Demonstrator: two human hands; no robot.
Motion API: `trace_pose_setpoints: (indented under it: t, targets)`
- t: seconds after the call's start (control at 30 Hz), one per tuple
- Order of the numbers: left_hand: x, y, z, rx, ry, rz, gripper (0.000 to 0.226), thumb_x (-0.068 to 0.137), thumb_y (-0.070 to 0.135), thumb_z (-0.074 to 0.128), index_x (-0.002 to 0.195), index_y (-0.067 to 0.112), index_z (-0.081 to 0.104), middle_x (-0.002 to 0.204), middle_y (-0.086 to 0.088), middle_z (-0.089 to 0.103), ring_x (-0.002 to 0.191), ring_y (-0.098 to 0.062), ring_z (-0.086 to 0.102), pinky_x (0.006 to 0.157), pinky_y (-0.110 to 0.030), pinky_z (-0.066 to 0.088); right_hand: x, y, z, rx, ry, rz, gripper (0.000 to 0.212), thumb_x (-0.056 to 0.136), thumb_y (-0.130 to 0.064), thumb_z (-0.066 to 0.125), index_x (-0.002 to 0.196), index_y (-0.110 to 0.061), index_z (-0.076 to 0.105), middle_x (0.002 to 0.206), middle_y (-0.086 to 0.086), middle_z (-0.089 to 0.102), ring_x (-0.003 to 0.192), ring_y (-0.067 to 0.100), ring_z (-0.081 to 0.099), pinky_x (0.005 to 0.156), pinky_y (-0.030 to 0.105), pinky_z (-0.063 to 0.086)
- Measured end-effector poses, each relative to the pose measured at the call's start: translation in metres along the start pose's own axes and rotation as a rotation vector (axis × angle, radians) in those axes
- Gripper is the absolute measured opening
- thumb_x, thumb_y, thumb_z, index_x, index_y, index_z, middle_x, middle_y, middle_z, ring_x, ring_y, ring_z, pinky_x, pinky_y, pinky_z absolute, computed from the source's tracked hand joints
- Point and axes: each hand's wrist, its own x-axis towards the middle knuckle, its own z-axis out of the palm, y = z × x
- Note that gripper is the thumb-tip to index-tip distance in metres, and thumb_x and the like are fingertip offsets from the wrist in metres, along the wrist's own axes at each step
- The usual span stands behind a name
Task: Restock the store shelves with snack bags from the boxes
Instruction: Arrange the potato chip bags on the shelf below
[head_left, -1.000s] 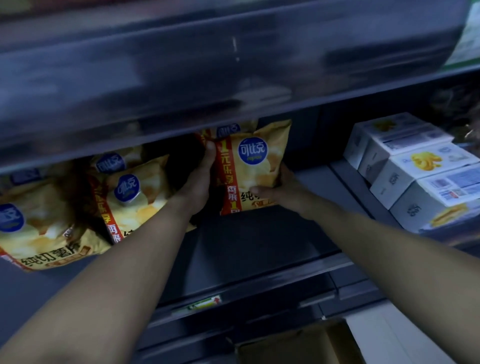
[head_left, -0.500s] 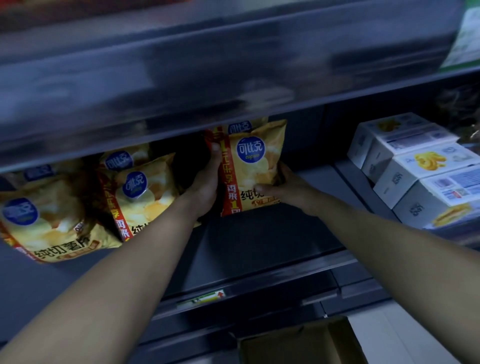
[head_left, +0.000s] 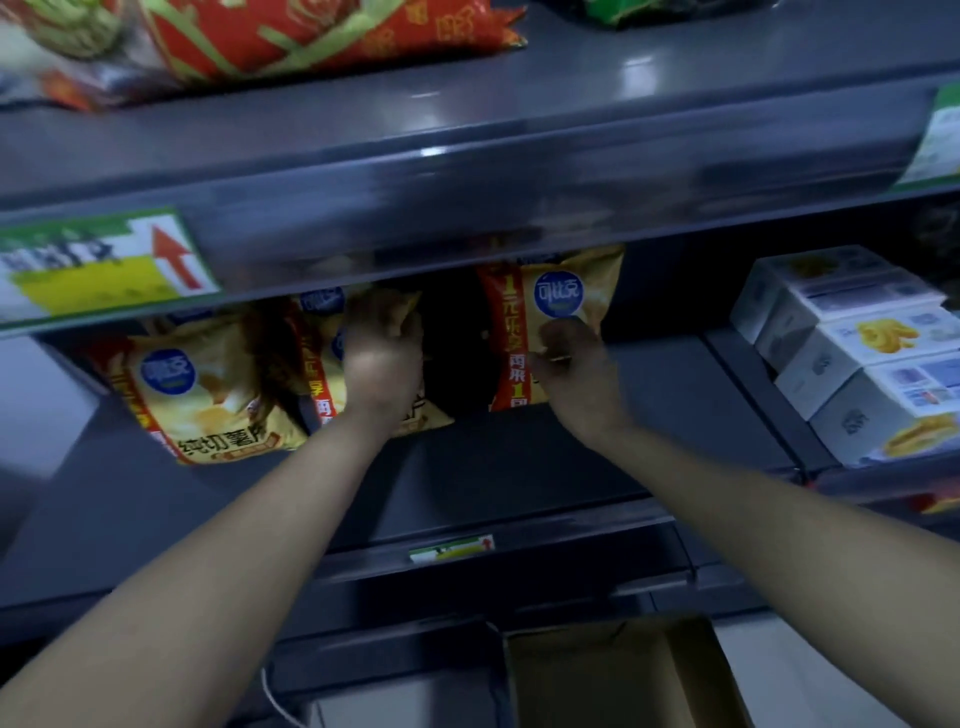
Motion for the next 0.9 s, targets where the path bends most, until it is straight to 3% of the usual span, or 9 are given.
trace_pose_setpoints:
  t: [0.07,0.17,0.3,0.37,0.47,0.57,0.67,0.8,0.9]
  targets:
    - [0.013,-0.016,-0.023,0.049,0.075,-0.075,0.054,0.091,0.019,0.055,0.139,0.000,0.040,0.143,-0.015,0.042,0.134,-0.030,0.039,0.089,-0.010,0.033,-0.002,-0.020,0.022,-0.010,-0.178,-0.020,0.044,0.089,-0.023,0.062,0.129,-0.009,0.049,0.128,0.008,0.054,0.115,0.020,0.054,0.091,0.026,0.044]
    - [0.036,-0.051,-0.046,0.243,-0.022,-0.086,0.088,0.080,0.047,0.061,0.148,0.008,0.022,0.153,-0.016,0.026,0.140,-0.032,0.027,0.116,-0.037,0.023,-0.003,-0.038,0.051,-0.012,-0.422,0.070,0.074,0.087,-0.035,0.064,0.148,-0.016,0.026,0.152,0.004,0.031,0.138,0.021,0.033,0.109,0.028,0.030]
    - [0.046,-0.083,-0.055,-0.159,-0.099,-0.245,0.094,0.073,0.045,0.074,0.147,0.016,0.024,0.141,-0.001,0.045,0.123,-0.017,0.048,0.101,-0.030,0.042,0.004,-0.036,0.086,0.017,-0.550,0.171,0.095,0.083,-0.036,0.069,0.153,-0.018,0.006,0.159,0.002,0.013,0.144,0.019,0.019,0.113,0.027,0.022]
    - [0.053,-0.096,-0.057,-0.301,-0.198,-0.319,0.102,0.063,0.054,0.077,0.145,0.021,0.027,0.137,-0.004,0.052,0.114,-0.019,0.058,0.093,-0.036,0.051,0.007,-0.032,0.103,0.003,-0.563,0.197,0.102,0.080,-0.036,0.072,0.153,-0.020,0.003,0.159,0.001,0.014,0.144,0.020,0.021,0.115,0.030,0.022]
    - [0.065,-0.105,-0.056,-0.383,-0.281,-0.376,0.078,0.077,0.044,0.070,0.142,0.019,0.035,0.127,-0.006,0.060,0.094,-0.013,0.063,0.071,-0.025,0.053,0.013,-0.026,0.121,0.028,-0.557,0.210,0.107,0.073,-0.038,0.077,0.152,-0.024,0.006,0.156,0.002,0.022,0.142,0.021,0.026,0.116,0.039,0.028]
    - [0.076,-0.104,-0.051,-0.468,-0.338,-0.443,0.045,0.083,0.039,0.066,0.120,0.015,0.057,0.112,-0.011,0.068,0.092,-0.021,0.066,0.085,-0.034,0.052,0.015,-0.024,0.125,0.036,-0.551,0.212,0.105,0.076,-0.035,0.076,0.152,-0.022,0.005,0.154,0.002,0.026,0.141,0.021,0.029,0.114,0.036,0.030]
    - [0.082,-0.101,-0.043,-0.542,-0.417,-0.462,0.016,0.089,0.032,0.058,0.096,0.018,0.063,0.086,-0.005,0.073,0.078,-0.019,0.068,0.077,-0.035,0.054,0.016,-0.020,0.125,0.013,-0.539,0.189,0.095,0.081,-0.028,0.072,0.151,-0.020,0.007,0.150,0.002,0.033,0.138,0.020,0.034,0.109,0.029,0.031]
    - [0.082,-0.090,-0.028,-0.560,-0.490,-0.432,0.019,0.089,0.033,0.059,0.101,0.020,0.063,0.098,-0.008,0.070,0.087,-0.022,0.067,0.074,-0.033,0.052,0.015,-0.019,0.117,-0.046,-0.492,0.173,0.086,0.087,-0.022,0.066,0.150,-0.020,0.007,0.146,0.005,0.040,0.134,0.022,0.040,0.104,0.028,0.034]
    - [0.085,-0.088,-0.019,-0.569,-0.487,-0.412,0.039,0.084,0.035,0.064,0.120,0.020,0.058,0.107,-0.006,0.069,0.095,-0.020,0.066,0.074,-0.033,0.052,0.019,-0.021,0.107,-0.112,-0.434,0.158,0.085,0.089,-0.020,0.063,0.151,-0.020,0.005,0.146,0.007,0.040,0.133,0.024,0.041,0.103,0.029,0.036]
